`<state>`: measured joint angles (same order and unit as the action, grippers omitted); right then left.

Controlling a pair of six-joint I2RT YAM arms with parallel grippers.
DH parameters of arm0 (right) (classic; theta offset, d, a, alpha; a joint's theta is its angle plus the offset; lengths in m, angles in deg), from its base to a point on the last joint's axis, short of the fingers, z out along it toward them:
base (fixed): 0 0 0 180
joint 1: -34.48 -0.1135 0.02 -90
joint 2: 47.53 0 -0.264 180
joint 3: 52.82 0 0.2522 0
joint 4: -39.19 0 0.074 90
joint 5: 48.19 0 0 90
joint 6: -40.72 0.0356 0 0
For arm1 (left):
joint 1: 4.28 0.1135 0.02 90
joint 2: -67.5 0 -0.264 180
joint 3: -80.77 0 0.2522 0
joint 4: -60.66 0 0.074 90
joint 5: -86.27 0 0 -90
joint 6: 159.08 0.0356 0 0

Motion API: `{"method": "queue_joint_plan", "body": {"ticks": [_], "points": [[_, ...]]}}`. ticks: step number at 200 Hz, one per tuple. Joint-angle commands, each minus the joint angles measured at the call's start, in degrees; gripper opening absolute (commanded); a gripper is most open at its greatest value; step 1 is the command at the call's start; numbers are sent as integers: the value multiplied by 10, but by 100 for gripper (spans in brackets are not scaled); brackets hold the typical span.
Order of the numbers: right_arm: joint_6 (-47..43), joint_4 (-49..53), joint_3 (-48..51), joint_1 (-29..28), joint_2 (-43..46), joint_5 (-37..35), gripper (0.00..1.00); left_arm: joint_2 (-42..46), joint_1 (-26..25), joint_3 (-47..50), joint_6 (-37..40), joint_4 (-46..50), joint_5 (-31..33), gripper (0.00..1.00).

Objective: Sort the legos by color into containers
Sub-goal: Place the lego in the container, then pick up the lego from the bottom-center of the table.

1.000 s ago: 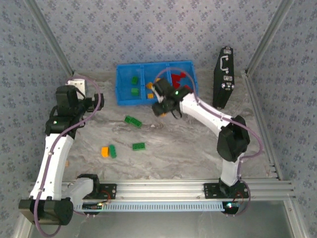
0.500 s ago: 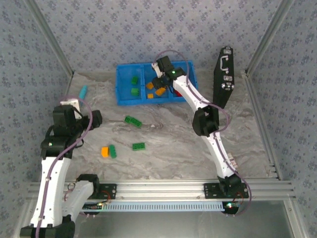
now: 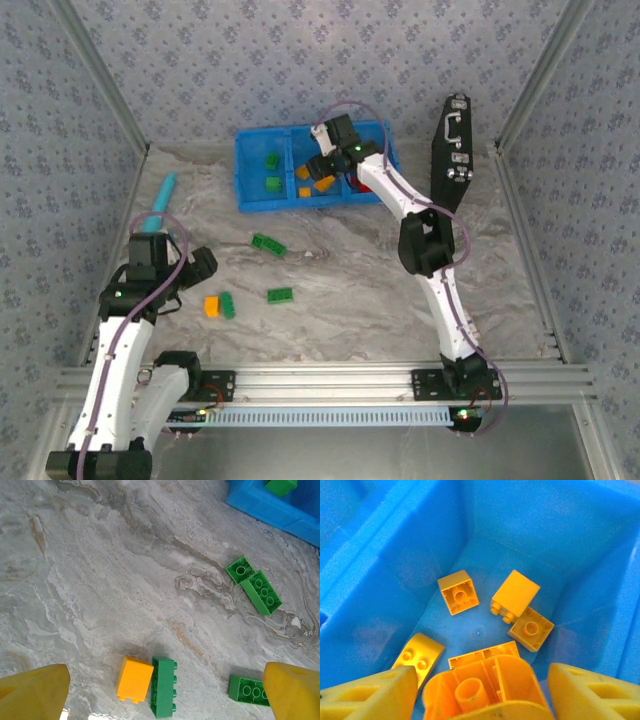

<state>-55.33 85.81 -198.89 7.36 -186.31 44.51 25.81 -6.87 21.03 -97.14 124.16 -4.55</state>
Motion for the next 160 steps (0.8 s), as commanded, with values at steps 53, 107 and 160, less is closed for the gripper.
{"method": "queue_joint_plan", "body": {"ticks": [53,107,160], "points": [[-21,-14,29,0,95,55,79,-14,2,-4,-10,-3,-7,99],[-59,-50,195,-65,218,100,80,-36,2,-6,-19,-36,0,99],[-66,-107,407,-156,319,190,81,-58,3,-5,-13,-66,-7,98]]}}
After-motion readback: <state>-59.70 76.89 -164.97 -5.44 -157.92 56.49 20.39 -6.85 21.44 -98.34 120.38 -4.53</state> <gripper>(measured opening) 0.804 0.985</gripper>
